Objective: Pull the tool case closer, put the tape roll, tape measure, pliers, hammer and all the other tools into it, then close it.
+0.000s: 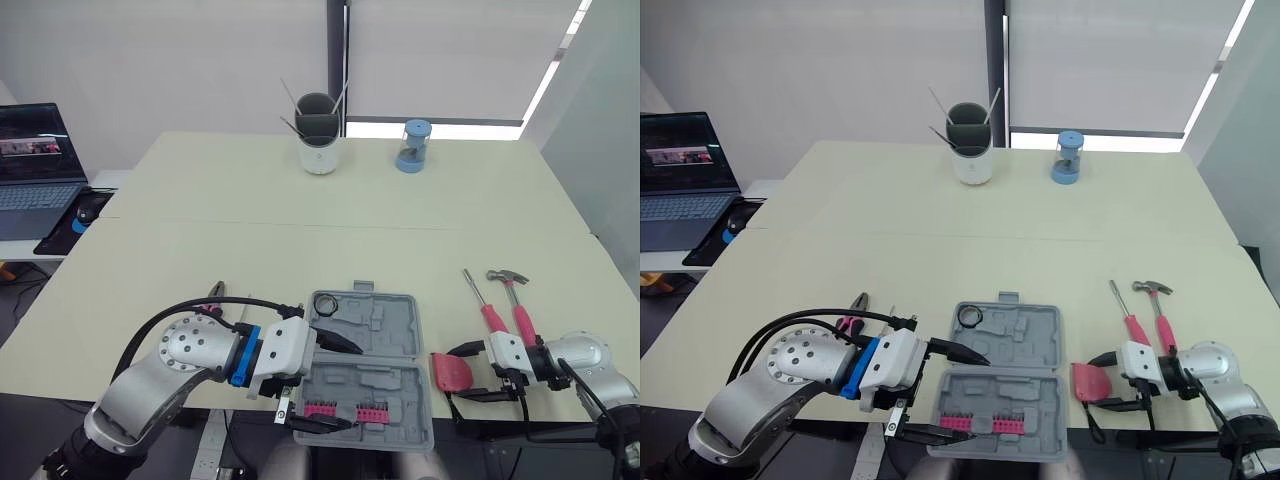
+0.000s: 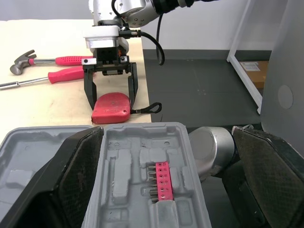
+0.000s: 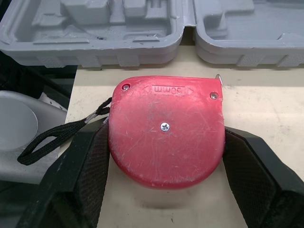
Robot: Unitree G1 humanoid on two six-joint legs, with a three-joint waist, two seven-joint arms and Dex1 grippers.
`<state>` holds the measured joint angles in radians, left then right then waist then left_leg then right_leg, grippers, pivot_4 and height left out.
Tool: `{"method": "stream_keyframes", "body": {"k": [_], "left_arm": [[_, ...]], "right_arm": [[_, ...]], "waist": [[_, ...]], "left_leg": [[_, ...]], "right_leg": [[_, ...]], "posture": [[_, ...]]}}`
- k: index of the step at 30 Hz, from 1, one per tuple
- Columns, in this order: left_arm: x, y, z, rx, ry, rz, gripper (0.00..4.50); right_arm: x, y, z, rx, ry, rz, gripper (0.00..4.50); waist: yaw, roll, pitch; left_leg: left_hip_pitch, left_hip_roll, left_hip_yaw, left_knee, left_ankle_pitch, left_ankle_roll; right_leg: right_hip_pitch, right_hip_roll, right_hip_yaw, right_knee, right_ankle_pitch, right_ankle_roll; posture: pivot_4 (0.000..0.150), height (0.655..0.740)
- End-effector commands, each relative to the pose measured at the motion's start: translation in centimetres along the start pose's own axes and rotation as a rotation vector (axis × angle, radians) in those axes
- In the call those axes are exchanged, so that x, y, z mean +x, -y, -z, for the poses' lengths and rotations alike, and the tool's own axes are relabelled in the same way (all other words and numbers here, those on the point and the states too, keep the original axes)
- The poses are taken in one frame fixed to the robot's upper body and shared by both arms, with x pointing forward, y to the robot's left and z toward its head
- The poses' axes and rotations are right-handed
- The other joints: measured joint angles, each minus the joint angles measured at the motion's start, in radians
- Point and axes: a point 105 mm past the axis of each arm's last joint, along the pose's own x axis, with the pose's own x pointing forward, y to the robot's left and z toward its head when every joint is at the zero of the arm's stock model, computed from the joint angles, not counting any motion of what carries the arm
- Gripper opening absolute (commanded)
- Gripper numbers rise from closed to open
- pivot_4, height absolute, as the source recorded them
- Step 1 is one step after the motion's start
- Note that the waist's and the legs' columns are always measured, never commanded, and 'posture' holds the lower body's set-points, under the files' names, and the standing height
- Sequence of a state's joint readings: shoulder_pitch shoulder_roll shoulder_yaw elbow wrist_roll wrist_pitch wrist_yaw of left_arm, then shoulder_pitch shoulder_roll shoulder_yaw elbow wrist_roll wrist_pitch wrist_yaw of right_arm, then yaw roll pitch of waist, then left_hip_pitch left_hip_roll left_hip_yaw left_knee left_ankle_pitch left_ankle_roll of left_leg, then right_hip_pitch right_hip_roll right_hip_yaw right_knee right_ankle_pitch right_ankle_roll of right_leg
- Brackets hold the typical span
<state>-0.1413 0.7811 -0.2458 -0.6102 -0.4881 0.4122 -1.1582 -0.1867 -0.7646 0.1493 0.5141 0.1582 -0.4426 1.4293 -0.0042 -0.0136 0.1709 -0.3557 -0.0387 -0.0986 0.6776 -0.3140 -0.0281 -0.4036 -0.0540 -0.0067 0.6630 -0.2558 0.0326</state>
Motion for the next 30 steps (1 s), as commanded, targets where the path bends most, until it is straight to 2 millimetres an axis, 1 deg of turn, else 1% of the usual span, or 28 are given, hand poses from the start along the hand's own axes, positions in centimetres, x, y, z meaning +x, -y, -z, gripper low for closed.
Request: {"method": "stream_keyframes", "body": {"k": [1,4,6,8,9,12,15,18,20,23,27,30], "left_arm": [[-0.7,-1.1,-0.4,0.024,0.014,-0.076,4.5],[-1.2,-1.8,-0.3,0.018,0.018,-0.132,4.5],[-1.6,-2.3,-0.2,0.013,0.02,-0.175,4.5],[-1.8,-2.8,-0.1,0.008,0.024,-0.208,4.5],[-2.0,-3.1,-0.1,0.005,0.026,-0.227,4.5],[-2.5,-4.1,0.0,-0.008,0.032,-0.273,4.5],[-3.1,-5.0,0.1,-0.017,0.032,-0.309,4.5],[-3.4,-5.4,0.4,-0.019,0.018,-0.316,4.5],[-3.5,-5.6,0.5,-0.015,0.014,-0.322,4.5],[-3.6,-6.0,0.6,-0.008,0.013,-0.334,4.5],[-3.6,-6.1,1.3,0.006,-0.004,-0.326,4.5],[-3.3,-6.0,1.3,0.021,0.009,-0.31,4.5]], "right_arm": [[-2.4,2.3,-2.4,-0.056,0.007,0.134,3.18],[-3.0,3.1,-4.3,-0.07,-0.021,0.161,3.18],[-3.0,3.7,-6.2,-0.051,-0.02,0.169,3.18],[-2.8,3.9,-7.5,-0.037,-0.037,0.168,3.18],[-2.6,4.2,-8.1,-0.049,-0.062,0.173,3.18],[-2.0,4.8,-9.1,-0.079,-0.165,0.169,3.18],[-0.9,5.1,-10.6,-0.107,-0.244,0.12,3.18],[0.5,5.8,-11.6,-0.114,-0.279,0.12,3.18],[1.4,6.1,-12.0,-0.122,-0.299,0.115,3.18],[2.6,6.4,-11.8,-0.118,-0.332,0.107,3.18],[3.4,6.8,-10.7,-0.117,-0.384,0.112,3.18],[3.6,7.0,-10.1,-0.121,-0.409,0.118,3.18]], "waist": [[0.0,0.0,0.0],[-0.001,0.001,0.001],[0.0,0.001,0.001],[0.0,0.002,0.001],[0.0,0.002,0.001],[0.0,0.002,0.001],[0.0,0.002,0.001],[0.0,0.002,0.001],[-0.001,0.002,0.001],[0.0,0.002,0.001],[0.002,0.002,0.001],[0.002,0.002,0.001]], "left_leg": [[0.0,0.0,0.0,0.0,0.0,0.0],[0.0,0.0,0.0,0.0,0.0,0.0],[0.0,0.001,-0.001,0.0,0.0,0.0],[0.0,0.001,-0.002,0.0,0.0,0.0],[0.0,0.001,-0.002,0.0,0.0,0.0],[-0.001,0.001,-0.002,0.0,0.0,0.0],[-0.002,0.0,-0.002,0.0,0.0,0.0],[-0.003,0.0,-0.003,0.0,0.0,0.0],[-0.003,0.0,-0.004,0.0,0.0,0.0],[-0.006,0.0,-0.006,0.0,0.0,-0.001],[-0.008,-0.001,-0.007,0.0,0.002,-0.004],[-0.008,-0.002,-0.006,0.0,0.002,-0.005]], "right_leg": [[0.0,0.0,0.0,0.0,0.0,0.0],[0.0,0.0,0.0,0.0,0.0,0.0],[0.0,0.0,0.0,0.0,0.0,0.0],[0.0,0.0,-0.001,0.0,0.0,0.0],[0.0,0.0,-0.001,0.0,0.0,0.0],[-0.001,0.0,-0.002,0.0,0.0,0.0],[-0.001,0.0,-0.002,0.0,0.0,0.0],[-0.002,0.0,-0.003,-0.001,0.0,0.0],[-0.002,0.0,-0.003,-0.001,0.0,0.0],[-0.003,0.0,-0.003,-0.001,0.0,0.0],[-0.004,-0.001,-0.004,-0.003,0.0,0.0],[-0.004,-0.001,-0.003,-0.004,0.0,0.0]], "posture": [[0.15,0.74],[0.15,0.74],[0.15,0.74],[0.15,0.74],[0.15,0.74],[0.15,0.74],[0.15,0.74],[0.15,0.74],[0.15,0.74],[0.15,0.74],[0.15,0.74],[0.15,0.74]]}}
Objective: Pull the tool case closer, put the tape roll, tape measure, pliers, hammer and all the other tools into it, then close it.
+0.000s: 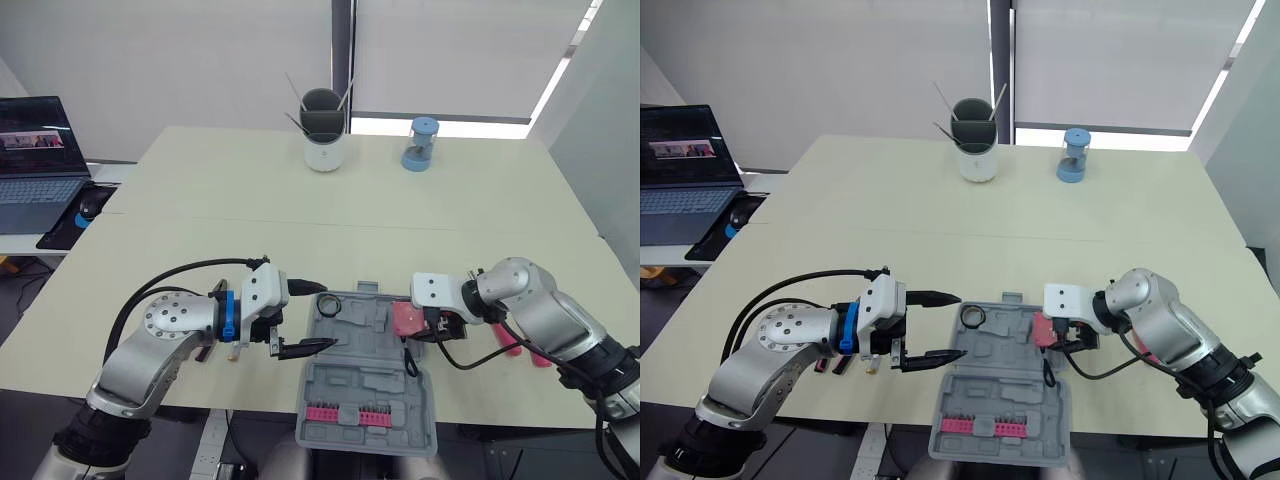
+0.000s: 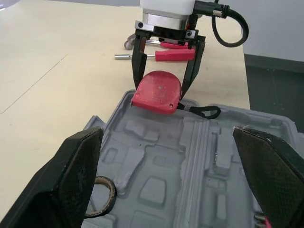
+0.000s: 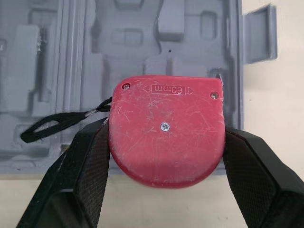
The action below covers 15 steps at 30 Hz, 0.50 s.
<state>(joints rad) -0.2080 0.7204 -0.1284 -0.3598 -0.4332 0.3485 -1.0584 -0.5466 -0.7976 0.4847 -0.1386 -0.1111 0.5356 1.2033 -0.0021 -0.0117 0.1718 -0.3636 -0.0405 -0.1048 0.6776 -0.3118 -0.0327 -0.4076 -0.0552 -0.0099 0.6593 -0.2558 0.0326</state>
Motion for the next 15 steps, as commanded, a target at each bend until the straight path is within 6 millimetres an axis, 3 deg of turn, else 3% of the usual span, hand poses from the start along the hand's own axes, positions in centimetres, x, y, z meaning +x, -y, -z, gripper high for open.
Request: {"method": "stream_keyframes", "body": {"k": [1,15], "left_arm": [[0.4,0.4,-0.6,0.053,0.03,0.031,4.5],[0.7,1.1,-0.9,0.076,0.031,0.057,4.5]], "right_arm": [[0.1,0.8,-0.2,-0.036,-0.019,0.038,3.18],[1.9,1.5,-0.6,-0.071,-0.039,0.074,3.18]], "waist": [[-0.001,0.0,0.0],[-0.004,0.0,0.0]], "left_leg": [[0.0,0.0,0.0,0.0,0.0,0.0],[0.001,0.001,0.0,0.0,-0.002,0.003]], "right_leg": [[0.0,0.0,0.0,0.0,0.0,0.0],[0.0,0.0,0.0,0.001,0.0,0.0]], "posture": [[0.15,0.74],[0.15,0.74]]}}
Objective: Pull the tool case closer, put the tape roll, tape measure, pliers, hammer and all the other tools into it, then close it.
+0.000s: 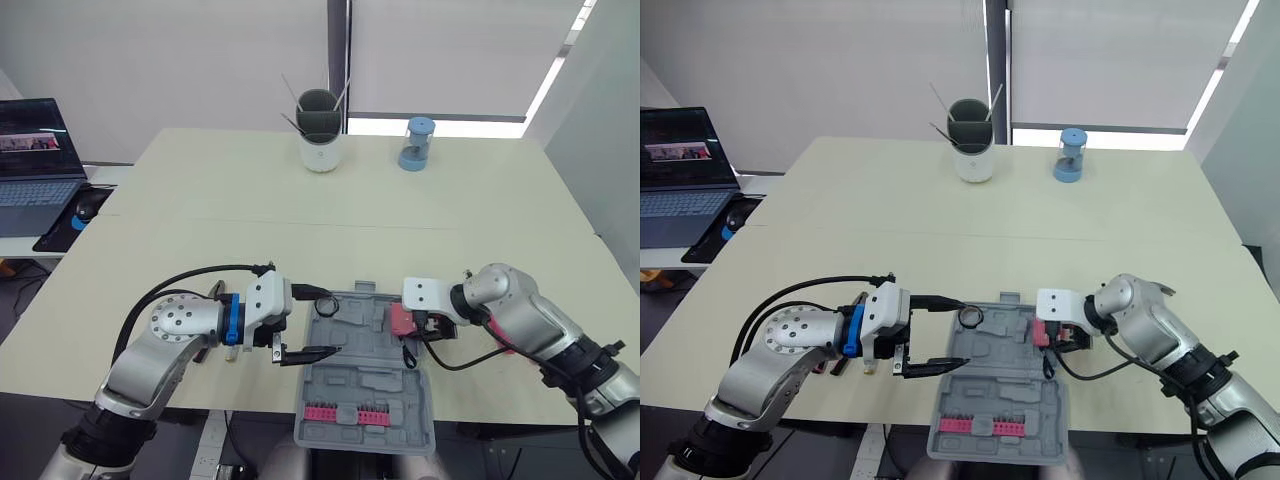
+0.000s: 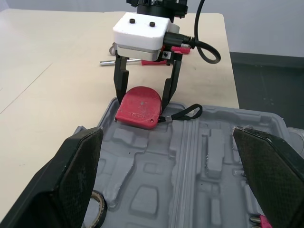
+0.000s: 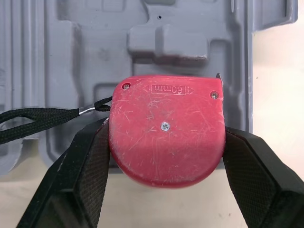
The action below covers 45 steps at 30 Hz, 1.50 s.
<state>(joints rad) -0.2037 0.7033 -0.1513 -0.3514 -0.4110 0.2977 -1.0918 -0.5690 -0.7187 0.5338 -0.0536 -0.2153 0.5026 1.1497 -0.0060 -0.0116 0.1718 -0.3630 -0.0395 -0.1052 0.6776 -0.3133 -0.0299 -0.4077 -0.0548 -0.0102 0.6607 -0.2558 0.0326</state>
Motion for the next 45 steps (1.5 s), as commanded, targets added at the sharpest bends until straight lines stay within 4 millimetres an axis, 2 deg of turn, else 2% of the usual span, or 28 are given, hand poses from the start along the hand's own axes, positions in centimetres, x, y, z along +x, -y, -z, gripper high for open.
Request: {"method": "stream_keyframes", "body": {"k": [1,10,12,14,21,24,29,31,33,38,42,43,45], "left_arm": [[0.2,0.5,-1.1,0.047,0.015,0.012,4.5],[0.2,0.1,-1.3,0.053,0.003,-0.001,4.5],[0.3,0.1,-1.3,0.055,0.003,-0.003,4.5],[0.4,0.0,-1.4,0.056,0.003,-0.003,4.5],[0.4,-0.4,-1.5,0.062,0.004,-0.006,4.5],[0.5,-0.4,-1.5,0.065,0.007,-0.002,4.5],[0.5,-0.6,-1.6,0.072,0.011,-0.001,4.5],[0.6,-0.7,-1.8,0.077,0.016,-0.002,4.5],[0.8,-0.9,-1.9,0.082,0.022,-0.004,4.5],[0.8,-1.2,-2.0,0.089,0.022,-0.002,4.5],[0.8,-1.6,-2.0,0.094,0.021,-0.002,4.5],[0.9,-1.7,-2.0,0.094,0.021,-0.002,4.5],[1.0,-1.8,-2.0,0.098,0.022,0.0,4.5]], "right_arm": [[0.0,0.7,-0.8,-0.041,0.009,0.031,3.18],[0.5,1.0,-0.9,-0.075,0.007,0.026,3.18],[0.4,1.0,-1.2,-0.081,0.016,0.022,3.92],[0.2,1.0,-1.3,-0.085,0.021,0.017,4.47],[-1.8,1.3,-2.5,-0.099,0.081,0.046,4.47],[-2.9,0.9,-3.2,-0.06,0.193,0.043,4.47],[-4.3,0.9,-3.2,0.012,0.347,0.095,4.47],[-4.5,1.5,-3.4,0.066,0.439,0.166,4.47],[-4.5,1.7,-3.0,0.113,0.496,0.216,4.1],[-3.9,1.1,-2.7,0.156,0.559,0.268,2.48],[-2.8,0.2,-2.3,0.159,0.558,0.26,1.5],[-2.5,0.1,-2.1,0.161,0.554,0.26,1.29],[-2.0,-0.1,-1.7,0.158,0.546,0.262,1.29]], "waist": [[0.0,0.0,0.0],[-0.001,0.0,0.0],[-0.001,0.0,0.0],[-0.001,0.0,0.0],[-0.002,0.0,0.0],[-0.001,0.0,0.0],[0.001,0.0,0.0],[0.001,0.0,0.0],[0.0,0.0,0.0],[-0.001,0.0,0.0],[0.0,0.0,0.0],[0.0,0.0,0.0],[-0.001,0.0,0.0]], "left_leg": [[0.0,0.0,0.0,0.0,0.0,0.0],[0.0,0.0,0.0,0.0,0.0,0.0],[0.0,0.0,0.0,0.0,0.0,0.0],[0.0,0.0,0.0,0.0,0.0,0.0],[0.0,-0.001,0.0,0.0,0.0,0.0],[0.0,0.0,0.0,0.0,0.0,-0.001],[0.0,-0.001,0.0,0.0,0.0,0.0],[0.0,0.0,0.0,0.0,0.0,0.0],[0.0,0.0,0.0,0.0,0.0,0.0],[0.001,0.0,0.0,0.0,0.0,0.0],[0.001,0.0,0.0,0.0,0.0,0.0],[0.001,0.0,0.0,0.0,0.0,0.0],[0.001,-0.001,0.0,0.0,0.0,0.0]], "right_leg": [[0.0,0.0,0.0,0.0,0.0,0.0],[0.0,0.0,0.0,0.0,0.0,0.0],[0.0,0.0,0.0,0.0,0.0,0.0],[0.0,0.0,0.0,0.001,0.0,0.0],[0.0,0.0,0.0,0.0,0.0,0.0],[0.0,0.0,0.0,0.0,0.0,0.0],[0.0,0.0,0.0,0.0,0.0,0.0],[0.0,0.0,0.0,0.0,0.0,0.0],[0.0,0.0,0.0,0.001,0.0,0.0],[0.0,0.0,0.0,0.001,0.0,0.0],[0.0,0.0,0.0,0.002,0.0,0.0],[0.0,0.001,0.0,0.002,0.0,0.0],[0.0,0.001,0.0,0.002,0.0,0.0]], "posture": [[0.15,0.74],[0.15,0.74],[0.15,0.74],[0.15,0.74],[0.15,0.74],[0.15,0.74],[0.15,0.74],[0.15,0.74],[0.15,0.74],[0.15,0.74],[0.15,0.74],[0.15,0.74],[0.15,0.74]]}}
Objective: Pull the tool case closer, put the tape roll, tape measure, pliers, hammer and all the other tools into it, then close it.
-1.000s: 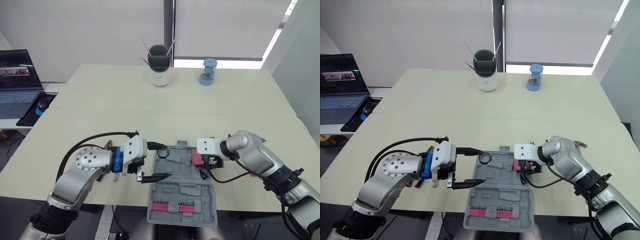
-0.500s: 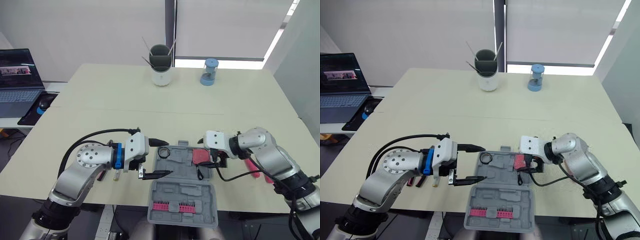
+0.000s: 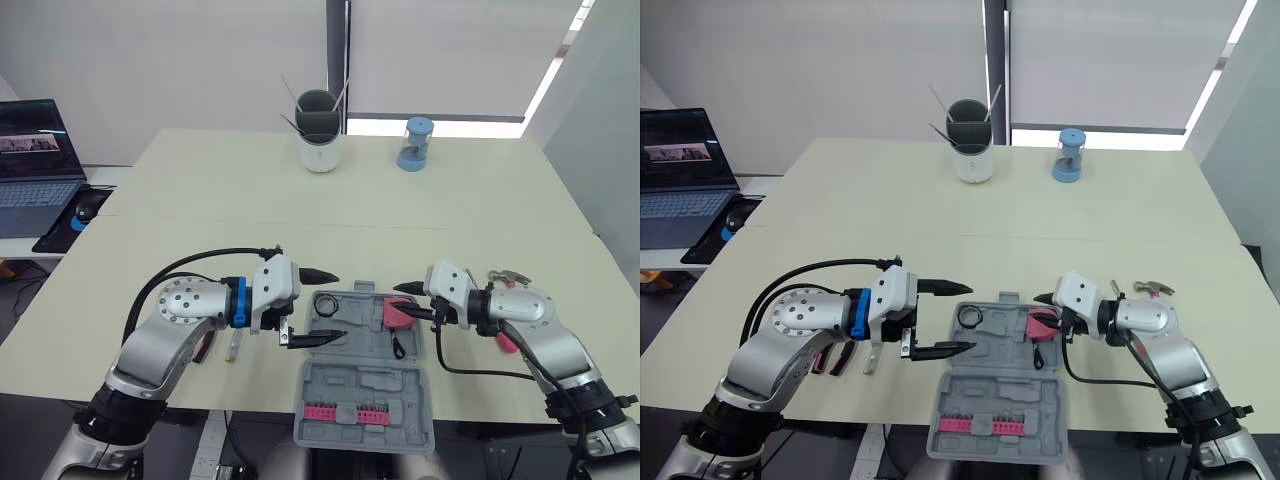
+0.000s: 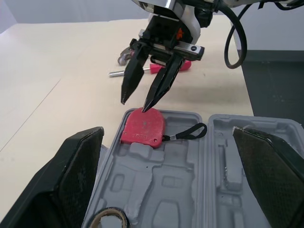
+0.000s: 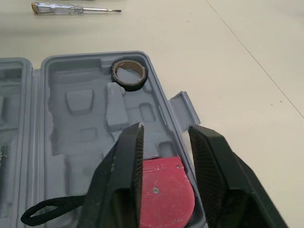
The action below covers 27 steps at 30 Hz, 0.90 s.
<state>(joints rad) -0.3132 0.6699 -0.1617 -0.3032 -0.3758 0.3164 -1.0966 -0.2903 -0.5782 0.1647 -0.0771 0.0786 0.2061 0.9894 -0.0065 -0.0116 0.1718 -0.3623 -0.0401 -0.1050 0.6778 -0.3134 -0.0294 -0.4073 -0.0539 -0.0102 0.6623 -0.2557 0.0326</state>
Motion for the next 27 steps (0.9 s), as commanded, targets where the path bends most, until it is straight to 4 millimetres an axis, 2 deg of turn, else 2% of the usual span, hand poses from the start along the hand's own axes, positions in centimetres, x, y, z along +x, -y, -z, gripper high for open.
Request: {"method": "stream_keyframes", "body": {"k": [1,9,12,18,22,27], "left_arm": [[0.4,0.0,-0.8,0.046,0.022,0.015,4.5],[0.5,-0.2,-0.9,0.061,0.022,0.017,4.5],[0.5,-0.1,-0.9,0.062,0.02,0.02,4.5],[0.3,0.0,-0.9,0.059,0.015,0.018,4.5],[0.2,0.2,-0.9,0.054,0.01,0.015,4.5],[0.1,-0.1,-0.5,0.046,0.001,-0.009,4.5]], "right_arm": [[0.2,-0.1,0.3,-0.028,0.015,0.016,1.29],[1.7,-0.1,2.6,0.018,0.003,0.044,1.29],[2.1,-0.8,5.3,0.062,-0.058,0.031,1.29],[2.2,-1.4,7.8,0.171,-0.08,0.054,1.29],[2.1,-1.2,7.9,0.222,-0.047,0.076,1.29],[2.3,-0.7,6.0,0.204,0.044,0.073,1.29]], "waist": [[0.0,0.0,0.0],[-0.002,0.0,0.0],[-0.002,0.0,0.0],[-0.003,-0.001,-0.001],[-0.004,-0.001,-0.001],[-0.006,-0.001,-0.001]], "left_leg": [[0.0,0.0,0.0,0.0,0.0,0.0],[0.0,0.0,0.0,0.0,0.0,0.0],[0.0,0.0,0.0,0.0,0.0,0.0],[0.004,0.0,0.001,0.0,0.0,0.0],[0.006,0.0,0.002,0.0,0.0,0.0],[0.008,0.0,0.003,0.0,0.0,0.001]], "right_leg": [[0.0,0.0,0.0,0.0,0.0,0.0],[0.0,0.0,0.0,0.0,0.0,0.0],[0.0,0.0,0.0,0.0,0.0,0.0],[0.003,0.0,0.001,0.001,0.0,0.0],[0.004,0.0,0.001,0.001,0.0,0.0],[0.005,0.001,0.001,0.002,0.0,0.0]], "posture": [[0.15,0.74],[0.15,0.74],[0.15,0.74],[0.15,0.74],[0.15,0.74],[0.15,0.74]]}}
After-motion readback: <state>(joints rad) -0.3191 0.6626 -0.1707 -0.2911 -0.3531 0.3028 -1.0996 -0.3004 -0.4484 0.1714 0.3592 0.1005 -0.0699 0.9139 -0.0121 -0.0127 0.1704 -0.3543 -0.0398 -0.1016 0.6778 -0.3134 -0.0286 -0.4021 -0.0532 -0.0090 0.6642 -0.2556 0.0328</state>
